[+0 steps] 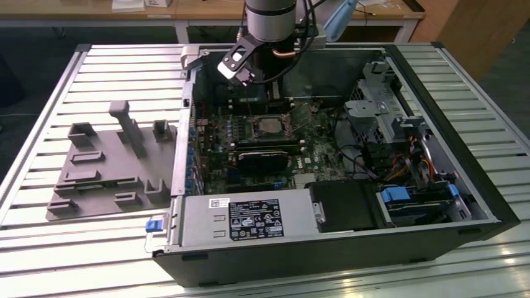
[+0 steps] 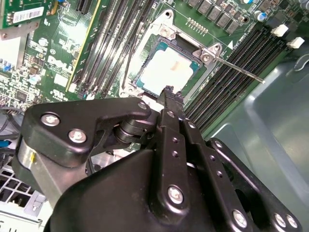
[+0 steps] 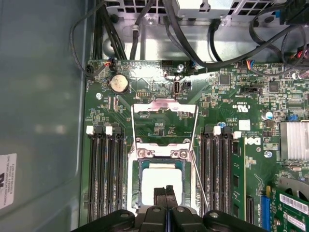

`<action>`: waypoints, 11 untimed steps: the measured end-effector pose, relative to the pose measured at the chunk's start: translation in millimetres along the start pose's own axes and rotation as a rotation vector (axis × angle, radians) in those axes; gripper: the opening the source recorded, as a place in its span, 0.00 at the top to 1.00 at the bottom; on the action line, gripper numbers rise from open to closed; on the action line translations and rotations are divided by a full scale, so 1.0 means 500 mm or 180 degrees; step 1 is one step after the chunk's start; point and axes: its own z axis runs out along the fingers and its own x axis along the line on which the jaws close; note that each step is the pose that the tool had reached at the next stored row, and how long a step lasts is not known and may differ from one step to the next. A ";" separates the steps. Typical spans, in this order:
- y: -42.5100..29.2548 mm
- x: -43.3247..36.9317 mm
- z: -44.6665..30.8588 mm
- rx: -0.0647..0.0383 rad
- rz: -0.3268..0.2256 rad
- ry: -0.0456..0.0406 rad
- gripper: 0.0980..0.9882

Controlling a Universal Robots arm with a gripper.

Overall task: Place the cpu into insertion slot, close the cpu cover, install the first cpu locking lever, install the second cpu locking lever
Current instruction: 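Close the cpu cover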

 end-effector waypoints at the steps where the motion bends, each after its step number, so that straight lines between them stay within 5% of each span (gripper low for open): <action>1: 0.000 0.000 -0.004 -0.0001 0.0000 0.0001 1.00; 6: 0.003 0.000 -0.028 -0.0001 0.0000 0.0001 1.00; 11: 0.003 0.000 -0.028 -0.0001 0.0000 0.0002 1.00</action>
